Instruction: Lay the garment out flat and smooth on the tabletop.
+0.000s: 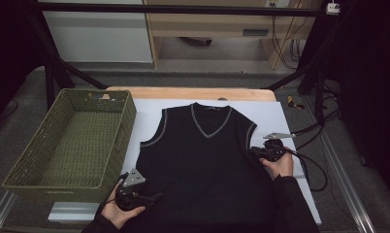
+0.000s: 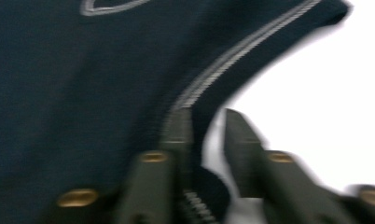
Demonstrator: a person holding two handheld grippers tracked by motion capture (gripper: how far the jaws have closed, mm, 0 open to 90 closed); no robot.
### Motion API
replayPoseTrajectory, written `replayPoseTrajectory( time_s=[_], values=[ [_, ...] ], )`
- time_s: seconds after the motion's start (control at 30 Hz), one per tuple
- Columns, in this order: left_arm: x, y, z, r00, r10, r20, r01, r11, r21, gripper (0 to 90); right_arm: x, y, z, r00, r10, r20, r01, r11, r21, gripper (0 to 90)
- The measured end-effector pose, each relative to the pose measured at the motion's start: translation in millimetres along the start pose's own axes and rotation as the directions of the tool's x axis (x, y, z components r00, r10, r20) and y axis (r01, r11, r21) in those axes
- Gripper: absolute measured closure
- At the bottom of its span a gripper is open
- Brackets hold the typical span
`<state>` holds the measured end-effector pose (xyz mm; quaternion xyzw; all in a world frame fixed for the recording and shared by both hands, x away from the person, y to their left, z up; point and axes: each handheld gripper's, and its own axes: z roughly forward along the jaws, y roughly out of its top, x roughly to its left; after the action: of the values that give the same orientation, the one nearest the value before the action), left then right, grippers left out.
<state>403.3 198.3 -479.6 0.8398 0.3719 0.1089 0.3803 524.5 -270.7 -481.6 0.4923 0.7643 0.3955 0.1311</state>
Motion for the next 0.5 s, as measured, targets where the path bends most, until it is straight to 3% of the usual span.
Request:
replayPoseTrajectory(
  time_s=[0.07, 0.13, 0.2, 0.23, 0.3, 0.4, 0.5],
  values=[
    [-0.1, 0.3, 0.0, 1.0000, 0.002, -0.001, -0.002, 1.0000, 0.000, 22.8, 2.1, 0.6, -1.3, 1.0000, 0.005, 0.002, -0.005, 1.000, 0.005, 90.0],
    [0.3, 0.2, -0.4, 1.0000, -0.007, 0.004, 0.007, 1.0000, -0.005, 22.9, -0.1, 6.7, -7.3, 0.9998, 0.013, 0.014, -0.013, 0.999, 0.035, 90.0],
    [1.4, 0.6, -0.7, 0.9999, -0.012, 0.009, 0.012, 0.9999, -0.008, 22.9, -3.9, 13.6, -17.3, 0.9979, 0.000, 0.065, -0.001, 1.000, 0.012, 90.0],
    [1.7, 0.8, -1.0, 0.9999, -0.014, 0.009, 0.014, 0.9998, -0.012, 22.9, -7.0, 18.1, -24.4, 0.9969, -0.001, 0.079, 0.003, 1.000, -0.025, 90.0],
    [2.2, 1.3, -2.0, 0.9999, -0.014, 0.007, 0.015, 0.9996, -0.024, 22.9, -11.3, 27.0, -35.6, 0.9952, -0.012, 0.097, 0.017, 0.999, -0.048, 90.0],
    [1.8, 2.4, -4.0, 0.9999, -0.012, 0.009, 0.013, 0.9992, -0.038, 22.9, -15.0, 32.3, -43.0, 0.9987, 0.005, 0.052, -0.004, 1.000, -0.015, 90.0],
    [1.8, 3.1, -5.4, 0.9999, -0.011, 0.011, 0.011, 0.9987, -0.050, 22.9, -10.4, 19.6, -35.2, 0.9992, -0.001, 0.041, 0.001, 1.000, -0.016, 60.5]
  ],
)
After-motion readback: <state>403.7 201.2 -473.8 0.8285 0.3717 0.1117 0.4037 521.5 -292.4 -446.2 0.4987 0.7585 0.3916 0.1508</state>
